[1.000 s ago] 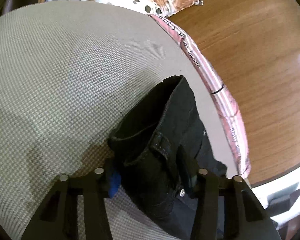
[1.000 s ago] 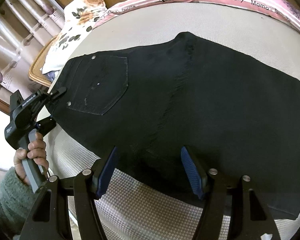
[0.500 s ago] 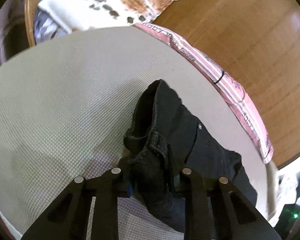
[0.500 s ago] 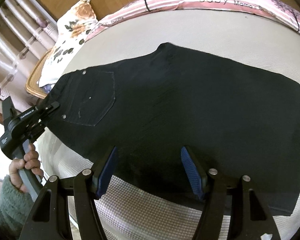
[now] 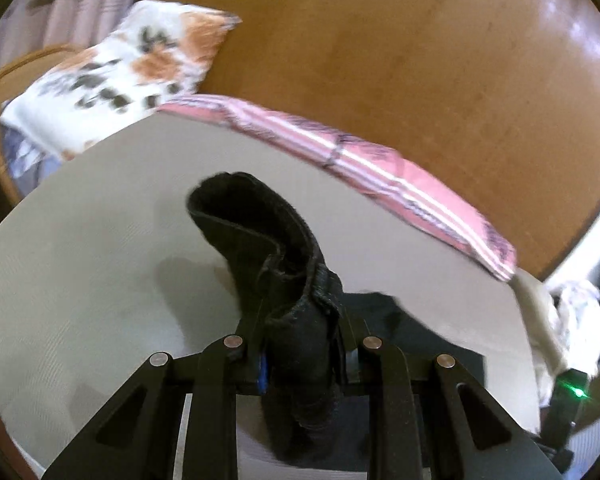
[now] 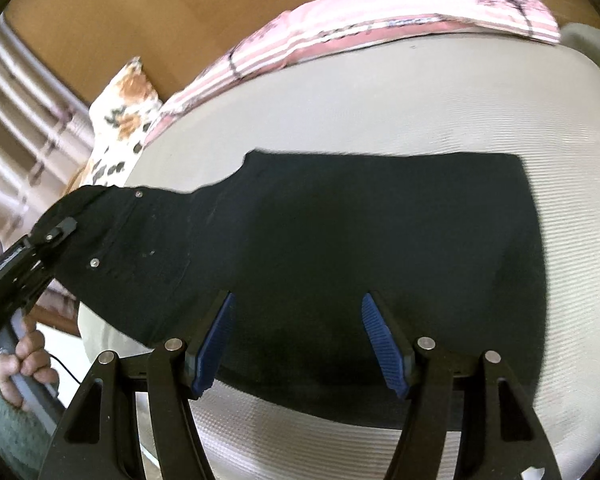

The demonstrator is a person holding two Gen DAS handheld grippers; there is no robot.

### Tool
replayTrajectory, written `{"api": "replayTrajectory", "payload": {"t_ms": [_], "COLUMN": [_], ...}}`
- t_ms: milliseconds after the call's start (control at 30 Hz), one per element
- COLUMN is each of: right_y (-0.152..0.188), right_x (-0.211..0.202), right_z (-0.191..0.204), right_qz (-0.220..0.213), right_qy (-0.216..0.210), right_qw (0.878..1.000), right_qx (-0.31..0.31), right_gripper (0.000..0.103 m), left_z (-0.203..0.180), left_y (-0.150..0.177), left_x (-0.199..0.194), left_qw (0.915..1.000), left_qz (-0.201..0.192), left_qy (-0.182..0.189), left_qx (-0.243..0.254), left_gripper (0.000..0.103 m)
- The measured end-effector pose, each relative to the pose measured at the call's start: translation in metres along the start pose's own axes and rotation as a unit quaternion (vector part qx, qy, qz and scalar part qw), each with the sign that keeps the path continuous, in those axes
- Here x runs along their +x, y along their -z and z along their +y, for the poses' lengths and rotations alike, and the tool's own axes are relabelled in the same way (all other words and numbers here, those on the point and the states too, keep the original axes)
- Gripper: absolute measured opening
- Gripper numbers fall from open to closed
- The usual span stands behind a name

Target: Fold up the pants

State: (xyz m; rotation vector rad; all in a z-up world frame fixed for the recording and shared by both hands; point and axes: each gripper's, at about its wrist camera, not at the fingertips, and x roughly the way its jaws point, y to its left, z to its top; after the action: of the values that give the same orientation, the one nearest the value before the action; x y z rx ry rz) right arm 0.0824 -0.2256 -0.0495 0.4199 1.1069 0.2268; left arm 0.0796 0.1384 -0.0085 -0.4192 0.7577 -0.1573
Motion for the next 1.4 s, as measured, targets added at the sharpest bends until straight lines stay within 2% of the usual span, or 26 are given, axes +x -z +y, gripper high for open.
{"api": "replayTrajectory", "payload": {"t_ms": [167, 300, 533, 667, 767, 933, 1100, 1200, 1267, 1367, 1400], "right_y": [-0.008, -0.01, -0.004, -0.004, -0.003, -0.004, -0.004, -0.008, -0.012, -0.018, -0.019], "right_x": [-0.023, -0.038, -0.051, -0.056, -0.061, -0.058, -0.048, -0.04, -0.034, -0.024, -0.02], "right_z": [-0.027, -0.054, -0.091, -0.105, -0.115, -0.125, -0.126, -0.122, -0.121, -0.121, -0.121], "right_qz": [-0.03, -0.047, -0.057, -0.064, -0.066, -0.058, -0.042, -0.028, -0.02, -0.005, 0.0], "right_qy": [0.009, 0.014, 0.022, 0.024, 0.028, 0.028, 0.008, -0.014, -0.034, -0.067, -0.075], "right_qw": [0.999, 0.997, 0.993, 0.991, 0.99, 0.99, 0.99, 0.992, 0.992, 0.991, 0.99], "right_qx": [0.027, 0.059, 0.1, 0.115, 0.12, 0.127, 0.132, 0.121, 0.116, 0.116, 0.117], "right_gripper": [0.063, 0.063, 0.063, 0.063, 0.063, 0.063, 0.063, 0.063, 0.063, 0.064, 0.064], "left_z": [-0.058, -0.101, -0.179, -0.21, -0.221, -0.242, -0.248, -0.248, -0.247, -0.24, -0.234], "left_y": [-0.003, 0.002, 0.027, 0.055, 0.078, 0.118, 0.139, 0.141, 0.139, 0.135, 0.13], "left_x": [0.013, 0.027, 0.057, 0.091, 0.111, 0.131, 0.137, 0.127, 0.116, 0.094, 0.085], "left_qw": [0.9976, 0.9932, 0.9752, 0.963, 0.9567, 0.9439, 0.9321, 0.9266, 0.9195, 0.9088, 0.9091], "left_qz": [0.023, 0.041, 0.088, 0.144, 0.172, 0.182, 0.178, 0.184, 0.189, 0.198, 0.191], "left_qy": [0.053, 0.082, 0.146, 0.165, 0.155, 0.12, 0.103, 0.109, 0.126, 0.162, 0.169], "left_qx": [0.037, 0.072, 0.142, 0.157, 0.176, 0.248, 0.298, 0.309, 0.321, 0.33, 0.329], "left_gripper": [0.024, 0.024, 0.024, 0.024, 0.024, 0.024, 0.029, 0.038, 0.043, 0.044, 0.044]}}
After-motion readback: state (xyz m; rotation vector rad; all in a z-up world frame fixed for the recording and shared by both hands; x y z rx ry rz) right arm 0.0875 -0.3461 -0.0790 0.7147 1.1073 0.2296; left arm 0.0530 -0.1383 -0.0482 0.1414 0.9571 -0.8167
